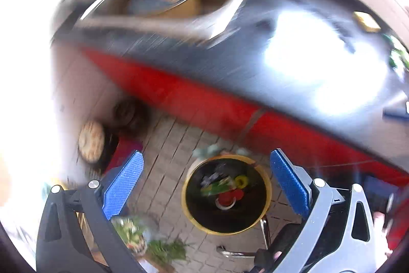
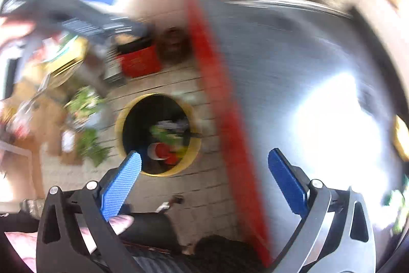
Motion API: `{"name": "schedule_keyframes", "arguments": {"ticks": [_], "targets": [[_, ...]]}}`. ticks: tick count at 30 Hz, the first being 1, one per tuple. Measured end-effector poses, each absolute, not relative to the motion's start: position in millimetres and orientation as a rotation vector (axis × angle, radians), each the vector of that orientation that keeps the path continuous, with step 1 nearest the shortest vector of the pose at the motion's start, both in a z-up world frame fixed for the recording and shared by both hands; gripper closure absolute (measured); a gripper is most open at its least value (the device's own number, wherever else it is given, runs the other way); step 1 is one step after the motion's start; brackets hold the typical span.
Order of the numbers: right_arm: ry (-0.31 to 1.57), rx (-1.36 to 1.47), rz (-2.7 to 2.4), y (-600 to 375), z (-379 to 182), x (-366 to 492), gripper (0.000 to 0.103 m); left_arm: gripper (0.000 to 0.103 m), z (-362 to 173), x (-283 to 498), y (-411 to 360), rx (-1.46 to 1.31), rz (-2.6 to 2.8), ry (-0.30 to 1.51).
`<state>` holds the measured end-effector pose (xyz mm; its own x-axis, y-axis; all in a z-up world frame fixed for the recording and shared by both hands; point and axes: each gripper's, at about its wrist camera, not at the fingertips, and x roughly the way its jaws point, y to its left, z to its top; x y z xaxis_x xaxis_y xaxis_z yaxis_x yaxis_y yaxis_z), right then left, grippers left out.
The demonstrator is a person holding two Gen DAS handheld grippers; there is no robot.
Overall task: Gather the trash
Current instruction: 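Raise both tools back toward the countertop trash, then grasp the yellow sponge with the left tool while the right tool grasps the green tissue pack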
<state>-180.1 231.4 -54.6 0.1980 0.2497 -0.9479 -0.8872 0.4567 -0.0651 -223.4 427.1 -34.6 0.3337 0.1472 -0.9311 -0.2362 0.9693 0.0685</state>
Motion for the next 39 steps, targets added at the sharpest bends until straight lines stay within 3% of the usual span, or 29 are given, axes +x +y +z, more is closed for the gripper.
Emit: {"name": "schedule_keyframes", "arguments": {"ticks": [11,18,34,39], "targets": [[1.150,-0.334,0.327,-41.1,16.3,-16.3,0.007,0.007,-4.9,-97.5,253.8,0.090,-0.048,1.186],[1.163,-0.301,0.154,-173.6,15.3,32.5,0.007,0.007,-19.2,-20.6,173.8,0.170,-0.115,1.220],[1.128,-0.536,0.378,-187.2,-27.7,100.0,0.007,0.007,-29.5,148.3,105.5,0.206,-0.013,1.280],[1.163,-0.570,0.396,-184.1,-38.2,127.7,0.010,0.007,-43.2,182.8,77.2,0.343,-0.006,1.268]]}}
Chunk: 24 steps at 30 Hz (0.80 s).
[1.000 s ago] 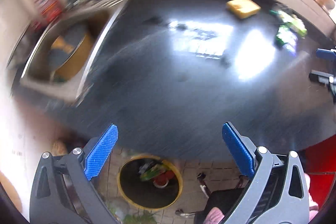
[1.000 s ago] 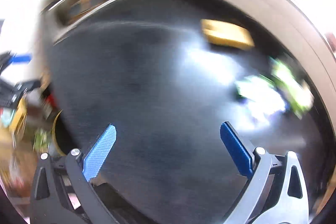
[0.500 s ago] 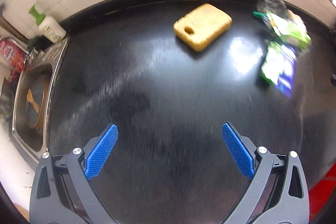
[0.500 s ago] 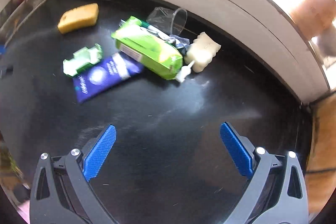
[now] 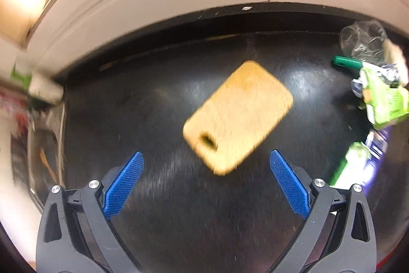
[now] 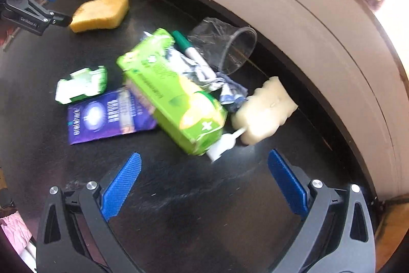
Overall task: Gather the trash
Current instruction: 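Grasp the yellow sponge with the left tool while the right tool grasps the green tissue pack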
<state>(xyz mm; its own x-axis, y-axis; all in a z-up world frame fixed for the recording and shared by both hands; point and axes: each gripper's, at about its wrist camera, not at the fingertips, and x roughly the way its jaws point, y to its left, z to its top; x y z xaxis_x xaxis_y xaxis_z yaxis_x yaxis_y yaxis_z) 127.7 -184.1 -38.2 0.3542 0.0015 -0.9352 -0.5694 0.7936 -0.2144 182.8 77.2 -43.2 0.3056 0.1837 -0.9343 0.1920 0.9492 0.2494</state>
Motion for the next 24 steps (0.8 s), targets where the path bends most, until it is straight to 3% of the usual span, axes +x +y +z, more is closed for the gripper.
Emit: {"name": "schedule_keyframes", "arguments": {"ticks": [4,9,13,16,24], "targets": [[1.148,-0.594,0.447,-175.9,-44.1,143.9,0.027,0.007,-55.6,199.5,66.4,0.363,-0.003,1.281],[1.142,-0.625,0.490,-158.3,-54.9,153.2,0.027,0.010,-64.9,212.8,57.0,0.413,-0.007,1.264],[1.124,-0.646,0.493,-145.1,-59.4,156.2,0.028,0.039,-73.2,215.8,52.0,0.395,-0.023,1.277],[1.120,-0.627,0.505,-143.3,-58.0,159.4,0.042,0.047,-76.9,213.5,50.3,0.413,-0.033,1.263],[1.136,-0.479,0.464,-166.9,-36.7,154.2,0.051,0.057,-48.2,200.7,60.5,0.324,-0.064,1.224]]}}
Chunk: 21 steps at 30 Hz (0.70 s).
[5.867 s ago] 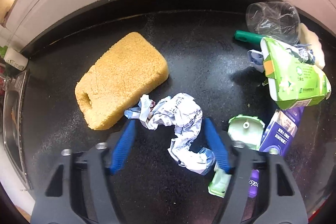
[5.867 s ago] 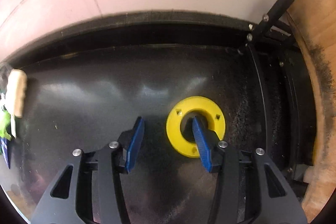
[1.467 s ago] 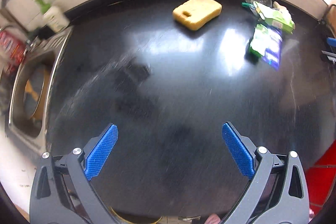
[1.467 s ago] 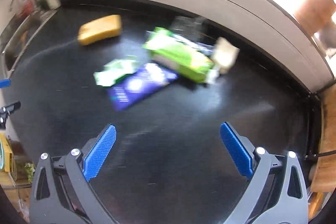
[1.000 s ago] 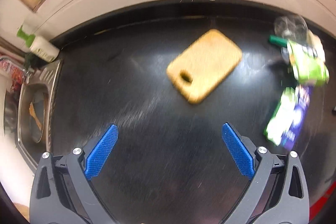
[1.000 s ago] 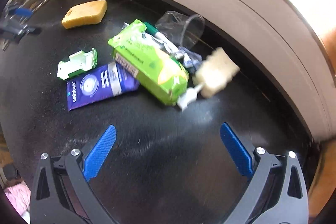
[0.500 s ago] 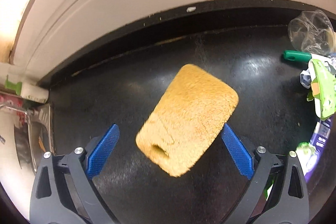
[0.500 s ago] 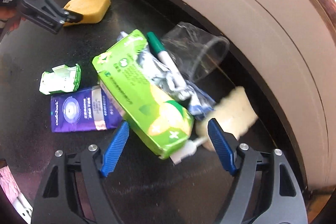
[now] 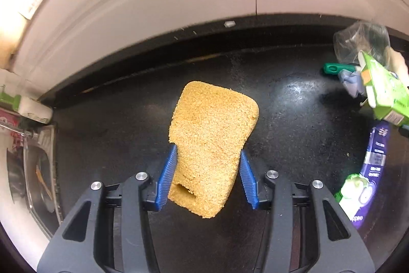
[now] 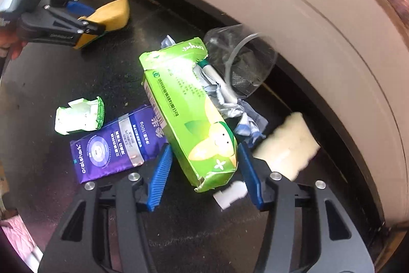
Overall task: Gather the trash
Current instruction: 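Grasp the yellow sponge with the left tool while the right tool grasps the green tissue pack, then carry the yellow sponge and green tissue pack down over the bin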
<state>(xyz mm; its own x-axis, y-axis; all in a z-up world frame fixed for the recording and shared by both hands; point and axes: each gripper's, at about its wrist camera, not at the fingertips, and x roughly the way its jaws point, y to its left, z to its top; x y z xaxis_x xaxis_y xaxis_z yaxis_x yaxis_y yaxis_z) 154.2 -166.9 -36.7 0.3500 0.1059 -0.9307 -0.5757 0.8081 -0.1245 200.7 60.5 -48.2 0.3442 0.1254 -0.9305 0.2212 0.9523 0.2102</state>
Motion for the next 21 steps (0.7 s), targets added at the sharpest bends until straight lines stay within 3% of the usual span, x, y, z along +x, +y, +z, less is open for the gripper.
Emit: {"name": "schedule_keyframes", "arguments": {"ticks": [12,21], "targets": [[1.069,-0.452,0.390,-156.0,23.6,101.2,0.051,0.058,9.4,141.3,98.2,0.246,-0.094,1.192],[0.992,-0.508,0.516,0.8,30.1,32.5,0.051,0.058,19.3,32.9,215.1,0.142,0.014,1.207]]}}
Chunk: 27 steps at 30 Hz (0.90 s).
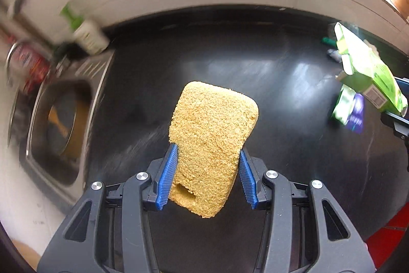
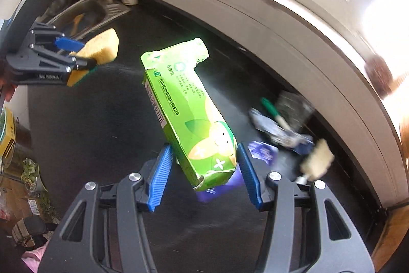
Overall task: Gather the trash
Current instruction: 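Carry the yellow sponge and green tissue pack down over the bin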
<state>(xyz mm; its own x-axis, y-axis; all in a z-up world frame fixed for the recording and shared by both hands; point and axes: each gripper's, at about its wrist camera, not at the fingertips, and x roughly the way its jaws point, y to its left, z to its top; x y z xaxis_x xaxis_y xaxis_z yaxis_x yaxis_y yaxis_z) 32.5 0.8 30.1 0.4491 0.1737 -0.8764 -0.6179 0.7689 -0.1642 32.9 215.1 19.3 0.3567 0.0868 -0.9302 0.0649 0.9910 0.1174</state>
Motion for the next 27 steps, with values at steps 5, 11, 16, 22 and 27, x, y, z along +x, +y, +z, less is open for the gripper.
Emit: {"name": "schedule_keyframes", "arguments": {"ticks": [5,11,16,22,27], "targets": [[0.977,-0.543,0.591,81.2,12.4,-16.8,0.051,0.058,3.3,-42.1,307.2,0.034,0.122,1.239],[0.963,-0.583,0.778,175.5,-10.0,-104.5,0.051,0.058,-13.3,-136.5,394.6,-0.092,0.217,1.227],[0.974,-0.626,0.913,239.5,-35.7,-173.8,0.051,0.058,-38.1,-219.4,443.7,-0.120,0.318,1.257],[1.011,-0.692,1.014,290.3,-79.8,-233.4,0.051,0.058,-90.1,-300.7,477.1,-0.212,0.409,1.286],[1.066,-0.745,1.042,313.5,-125.4,-264.1,0.051,0.058,-136.6,-332.7,481.3,-0.255,0.414,1.339]]}}
